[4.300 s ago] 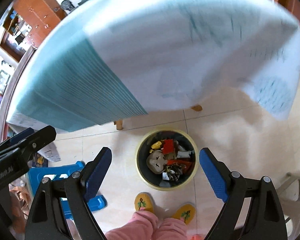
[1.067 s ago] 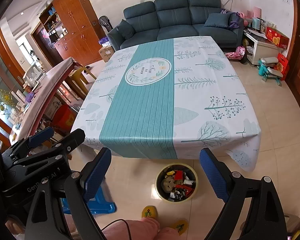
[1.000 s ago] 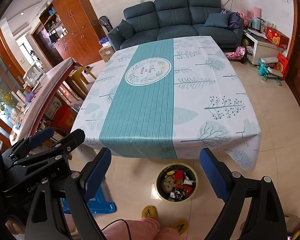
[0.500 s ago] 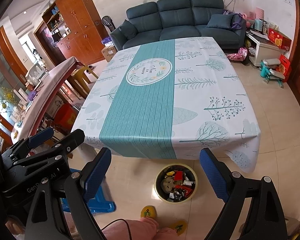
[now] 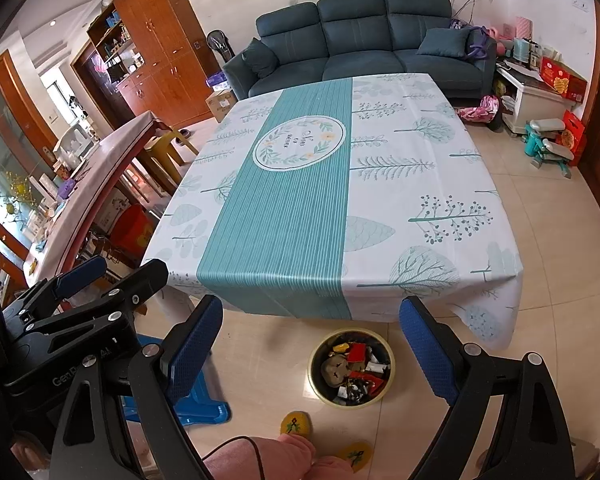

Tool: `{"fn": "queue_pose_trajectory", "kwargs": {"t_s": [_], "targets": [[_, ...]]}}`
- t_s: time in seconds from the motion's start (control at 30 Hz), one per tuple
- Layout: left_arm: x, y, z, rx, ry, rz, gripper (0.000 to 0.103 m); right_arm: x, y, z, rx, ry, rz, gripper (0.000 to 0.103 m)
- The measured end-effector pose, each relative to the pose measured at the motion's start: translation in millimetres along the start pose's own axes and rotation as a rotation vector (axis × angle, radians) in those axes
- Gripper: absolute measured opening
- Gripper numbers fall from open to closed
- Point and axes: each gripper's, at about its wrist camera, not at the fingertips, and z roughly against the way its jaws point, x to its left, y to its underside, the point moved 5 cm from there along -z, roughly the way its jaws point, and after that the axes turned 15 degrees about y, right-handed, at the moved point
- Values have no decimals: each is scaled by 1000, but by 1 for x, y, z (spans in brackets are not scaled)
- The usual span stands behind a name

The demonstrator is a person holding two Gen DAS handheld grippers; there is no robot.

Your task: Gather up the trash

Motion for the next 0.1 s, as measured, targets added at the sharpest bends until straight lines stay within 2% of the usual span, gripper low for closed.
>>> {"fn": "queue_pose_trajectory", "kwargs": {"t_s": [0.1], "targets": [[-2,-1,-2,-2,-8,14,82,1,1,0,-2,-3,7,91]]}}
